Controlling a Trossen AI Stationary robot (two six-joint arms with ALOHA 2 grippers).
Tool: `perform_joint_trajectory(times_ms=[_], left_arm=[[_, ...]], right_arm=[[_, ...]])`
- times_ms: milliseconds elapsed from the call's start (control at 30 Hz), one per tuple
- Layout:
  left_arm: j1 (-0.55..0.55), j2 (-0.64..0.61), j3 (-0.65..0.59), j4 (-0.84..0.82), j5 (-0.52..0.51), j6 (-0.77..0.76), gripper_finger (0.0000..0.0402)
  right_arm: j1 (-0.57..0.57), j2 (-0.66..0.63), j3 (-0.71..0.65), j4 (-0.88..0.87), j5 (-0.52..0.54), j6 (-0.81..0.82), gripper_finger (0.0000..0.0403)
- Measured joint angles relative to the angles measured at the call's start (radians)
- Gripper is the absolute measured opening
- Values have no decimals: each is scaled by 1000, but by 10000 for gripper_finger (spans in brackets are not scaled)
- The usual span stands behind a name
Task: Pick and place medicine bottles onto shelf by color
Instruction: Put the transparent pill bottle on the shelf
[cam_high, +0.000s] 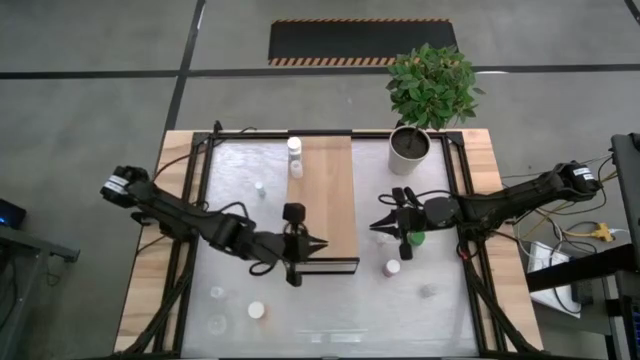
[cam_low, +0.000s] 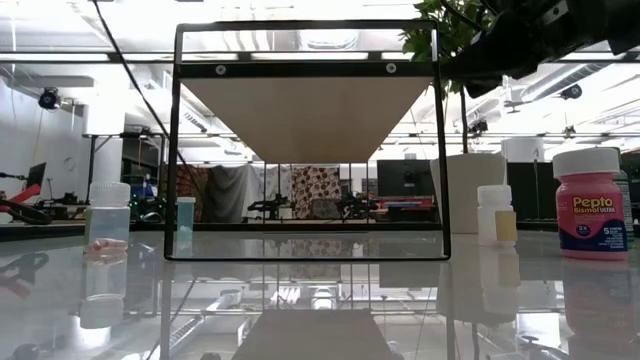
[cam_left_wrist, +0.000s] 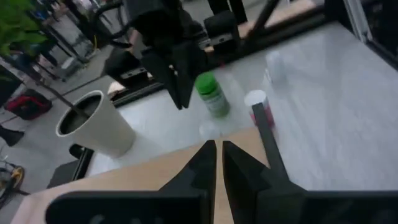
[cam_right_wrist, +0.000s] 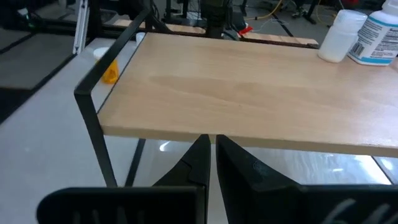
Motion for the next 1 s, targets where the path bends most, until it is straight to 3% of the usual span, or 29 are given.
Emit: perform_joint_trajectory(times_ms=[300, 533, 767, 833, 1000], left_arm=[[0, -150, -183, 209, 0, 4, 10], [1, -232, -293, 342, -8, 65, 10], [3, -290, -376, 453, -14, 219, 10], [5, -304, -392, 481, -14, 263, 10], [6, -325, -400, 473, -15, 285, 10]], right_arm=[[5, 0, 36, -30, -3, 57, 24], [5, 0, 113, -171, 8, 105, 82], [4, 1, 236, -460, 4, 272, 162], [4, 1, 287, -590, -40, 340, 180], [49, 4, 364, -853, -102, 503, 200]])
